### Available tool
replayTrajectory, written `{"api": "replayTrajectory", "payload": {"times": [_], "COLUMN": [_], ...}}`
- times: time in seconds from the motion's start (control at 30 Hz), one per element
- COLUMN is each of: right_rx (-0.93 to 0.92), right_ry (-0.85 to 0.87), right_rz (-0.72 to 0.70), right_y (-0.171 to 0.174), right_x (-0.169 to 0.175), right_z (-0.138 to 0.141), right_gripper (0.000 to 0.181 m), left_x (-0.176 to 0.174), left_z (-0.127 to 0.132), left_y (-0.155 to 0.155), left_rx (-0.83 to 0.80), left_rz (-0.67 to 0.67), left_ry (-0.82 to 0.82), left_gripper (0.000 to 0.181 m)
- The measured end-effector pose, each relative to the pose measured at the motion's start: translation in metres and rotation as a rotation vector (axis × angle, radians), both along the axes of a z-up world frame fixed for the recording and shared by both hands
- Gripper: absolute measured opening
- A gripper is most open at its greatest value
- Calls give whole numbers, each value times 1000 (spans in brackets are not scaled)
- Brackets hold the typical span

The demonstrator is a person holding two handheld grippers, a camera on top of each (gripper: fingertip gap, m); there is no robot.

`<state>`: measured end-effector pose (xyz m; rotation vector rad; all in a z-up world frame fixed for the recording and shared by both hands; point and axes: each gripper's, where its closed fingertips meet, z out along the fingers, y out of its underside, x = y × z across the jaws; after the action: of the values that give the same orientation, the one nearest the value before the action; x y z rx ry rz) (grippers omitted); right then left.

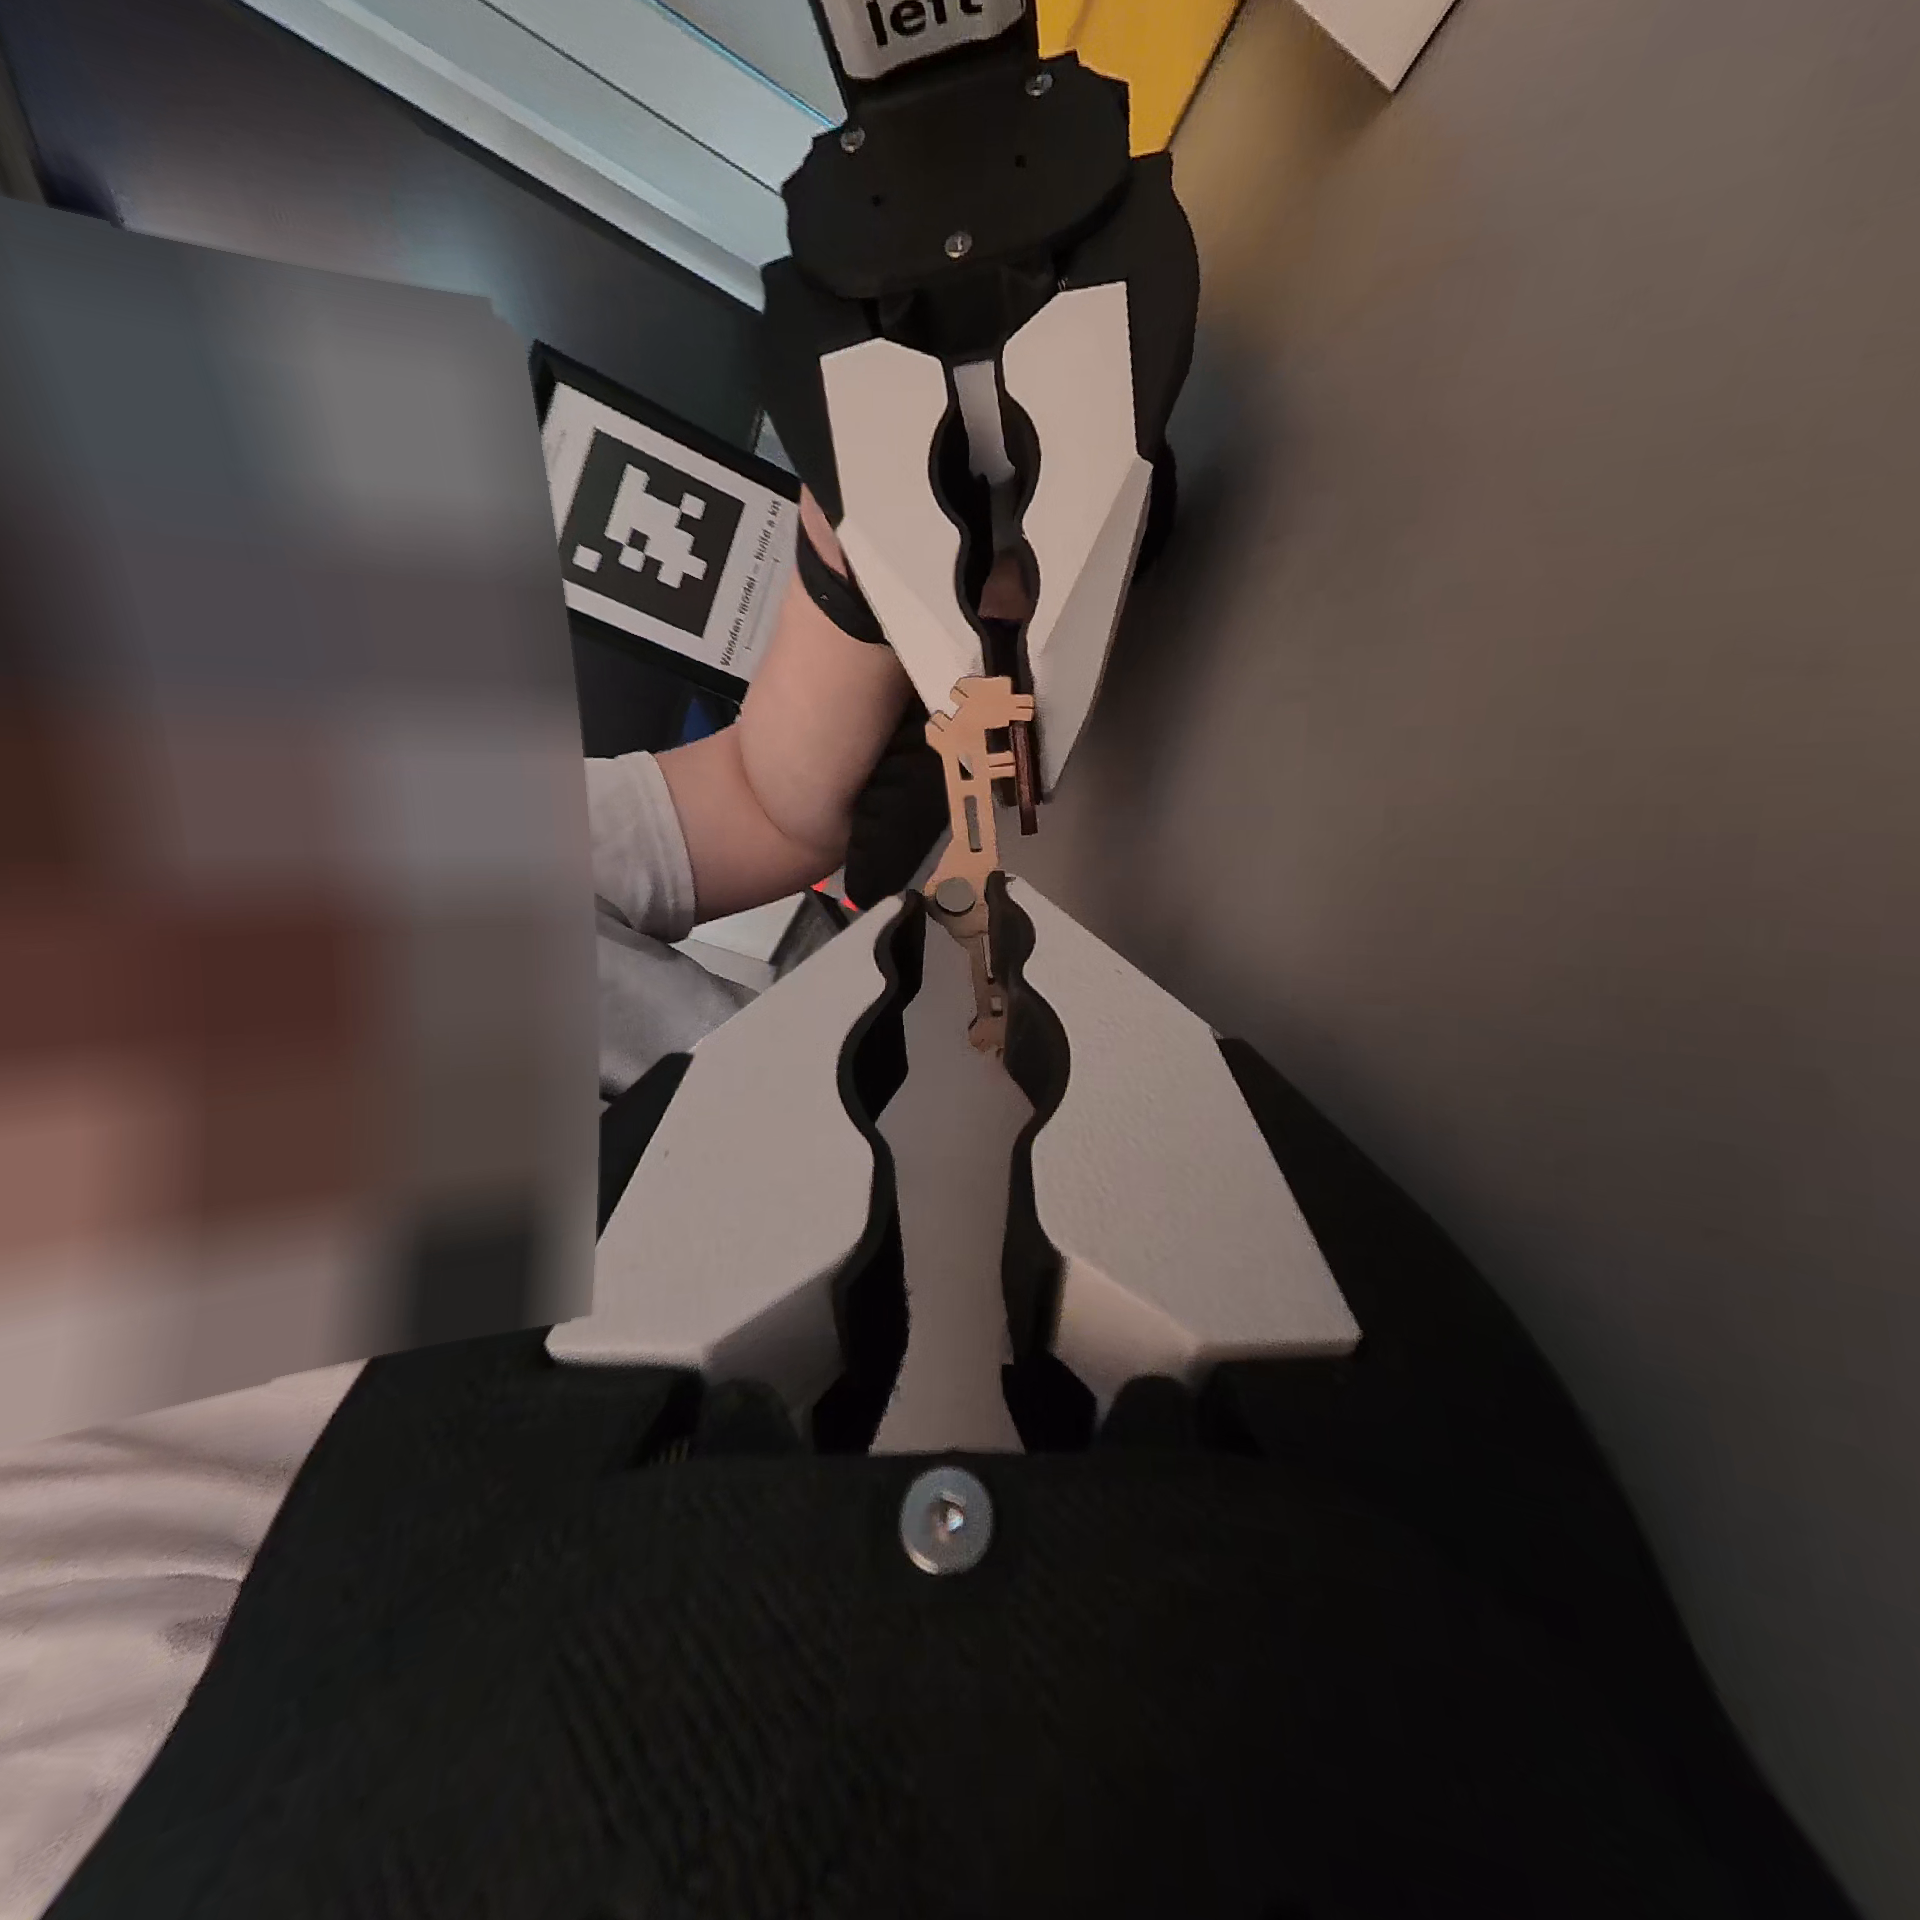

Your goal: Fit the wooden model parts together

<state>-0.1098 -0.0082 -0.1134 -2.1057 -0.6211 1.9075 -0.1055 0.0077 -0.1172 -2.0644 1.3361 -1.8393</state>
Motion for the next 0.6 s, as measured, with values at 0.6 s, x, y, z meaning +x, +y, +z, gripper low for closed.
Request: {"api": "replayTrajectory", "payload": {"times": [0.6], "right_rx": [132], "right_ry": [-141], "right_rz": [-4], "right_y": [0], "right_x": [-2], "right_z": [-13], "right_gripper": [13], "left_x": [-3], "left_z": [-10], "left_y": [0], "left_rx": [54], "left_rz": [-24], "left_ry": [37], "left_gripper": [0]}}
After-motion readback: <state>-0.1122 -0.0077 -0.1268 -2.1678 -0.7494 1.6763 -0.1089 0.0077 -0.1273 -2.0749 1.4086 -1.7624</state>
